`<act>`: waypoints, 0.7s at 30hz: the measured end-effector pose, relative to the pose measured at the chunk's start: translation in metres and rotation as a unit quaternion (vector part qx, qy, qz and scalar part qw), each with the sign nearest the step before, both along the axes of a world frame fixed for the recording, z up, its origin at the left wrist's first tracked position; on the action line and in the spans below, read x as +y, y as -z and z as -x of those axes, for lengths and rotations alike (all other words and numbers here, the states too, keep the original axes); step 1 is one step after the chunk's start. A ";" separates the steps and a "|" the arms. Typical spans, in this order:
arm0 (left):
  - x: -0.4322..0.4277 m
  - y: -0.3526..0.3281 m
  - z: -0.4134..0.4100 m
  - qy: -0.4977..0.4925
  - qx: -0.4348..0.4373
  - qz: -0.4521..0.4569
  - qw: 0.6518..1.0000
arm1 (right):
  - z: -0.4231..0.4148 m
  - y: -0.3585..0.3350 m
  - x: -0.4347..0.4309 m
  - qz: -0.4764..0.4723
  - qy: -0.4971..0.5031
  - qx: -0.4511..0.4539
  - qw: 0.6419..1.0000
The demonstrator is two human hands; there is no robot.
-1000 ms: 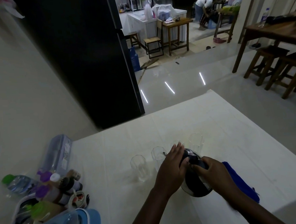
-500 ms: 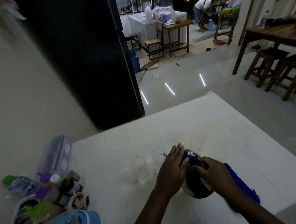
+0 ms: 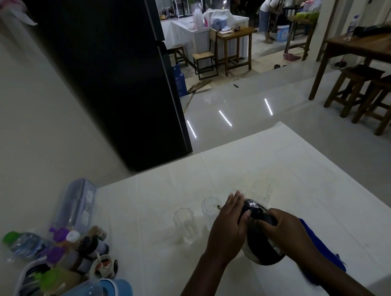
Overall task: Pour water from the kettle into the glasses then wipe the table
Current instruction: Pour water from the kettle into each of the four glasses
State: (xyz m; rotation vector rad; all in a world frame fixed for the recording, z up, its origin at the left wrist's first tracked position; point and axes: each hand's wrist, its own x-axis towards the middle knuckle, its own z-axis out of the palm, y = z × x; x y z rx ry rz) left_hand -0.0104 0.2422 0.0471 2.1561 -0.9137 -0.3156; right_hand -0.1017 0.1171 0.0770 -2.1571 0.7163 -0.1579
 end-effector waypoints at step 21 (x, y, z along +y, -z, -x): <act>-0.002 -0.001 0.000 -0.003 0.008 0.007 1.000 | -0.005 -0.002 -0.001 0.013 0.008 0.017 1.000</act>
